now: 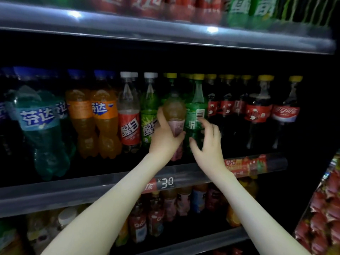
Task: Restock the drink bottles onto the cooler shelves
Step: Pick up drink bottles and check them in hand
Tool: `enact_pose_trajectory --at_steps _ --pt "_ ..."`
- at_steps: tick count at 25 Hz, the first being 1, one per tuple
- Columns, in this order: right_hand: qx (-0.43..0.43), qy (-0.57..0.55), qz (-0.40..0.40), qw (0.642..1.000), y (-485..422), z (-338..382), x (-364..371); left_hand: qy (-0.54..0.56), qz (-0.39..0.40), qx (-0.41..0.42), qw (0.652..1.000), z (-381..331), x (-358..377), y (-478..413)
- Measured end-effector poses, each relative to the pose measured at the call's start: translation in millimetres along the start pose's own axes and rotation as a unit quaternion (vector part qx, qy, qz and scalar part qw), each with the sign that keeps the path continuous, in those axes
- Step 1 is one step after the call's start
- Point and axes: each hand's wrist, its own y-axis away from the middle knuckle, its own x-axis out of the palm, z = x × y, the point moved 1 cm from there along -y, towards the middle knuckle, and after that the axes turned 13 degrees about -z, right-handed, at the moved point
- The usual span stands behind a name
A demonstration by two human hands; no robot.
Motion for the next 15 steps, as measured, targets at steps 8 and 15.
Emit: enact_pose_trajectory --at_steps 8,15 --pt "0.067 -0.223 0.055 0.971 4.5 34.2 -41.9 0.072 -0.047 0.350 0.933 -16.1 -24.0 45.5" --pt "0.091 -0.227 -0.087 0.966 52.8 37.4 -87.7 0.161 -0.022 0.363 0.918 -5.0 -59.8 99.6"
